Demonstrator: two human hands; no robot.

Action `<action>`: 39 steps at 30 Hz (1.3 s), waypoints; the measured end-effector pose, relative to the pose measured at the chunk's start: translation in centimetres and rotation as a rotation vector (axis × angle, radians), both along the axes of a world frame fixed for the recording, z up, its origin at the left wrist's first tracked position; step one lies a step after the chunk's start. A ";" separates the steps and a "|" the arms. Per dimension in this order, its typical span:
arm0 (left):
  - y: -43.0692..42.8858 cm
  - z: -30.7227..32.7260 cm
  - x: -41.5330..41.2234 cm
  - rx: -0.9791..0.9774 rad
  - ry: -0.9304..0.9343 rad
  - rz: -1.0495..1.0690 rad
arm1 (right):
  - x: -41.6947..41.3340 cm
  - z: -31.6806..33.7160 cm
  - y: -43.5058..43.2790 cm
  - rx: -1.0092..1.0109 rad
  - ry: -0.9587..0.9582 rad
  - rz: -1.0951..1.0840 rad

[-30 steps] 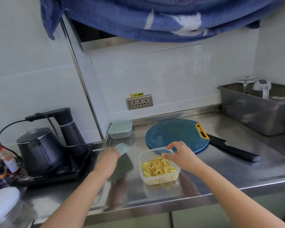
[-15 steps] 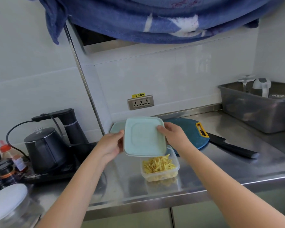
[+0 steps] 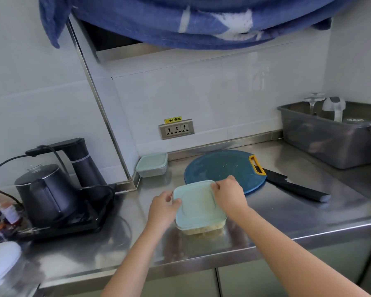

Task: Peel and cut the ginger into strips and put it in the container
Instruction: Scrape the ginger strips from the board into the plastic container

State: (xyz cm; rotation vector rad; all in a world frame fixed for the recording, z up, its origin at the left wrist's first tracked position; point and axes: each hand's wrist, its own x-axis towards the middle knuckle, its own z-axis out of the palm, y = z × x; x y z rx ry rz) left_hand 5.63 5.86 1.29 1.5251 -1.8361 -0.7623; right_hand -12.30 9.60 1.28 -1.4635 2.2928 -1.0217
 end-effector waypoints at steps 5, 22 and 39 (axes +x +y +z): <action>-0.6 -1.2 -0.7 -0.004 -0.080 -0.052 | -0.4 -0.8 -0.8 0.078 0.093 0.028; -2.2 -3.2 -0.9 0.050 0.043 -0.099 | -1.4 -2.2 -2.7 0.139 -0.013 0.123; 3.8 -3.2 -2.4 -0.404 -0.796 -0.370 | -1.0 -2.1 -2.5 0.143 0.066 0.131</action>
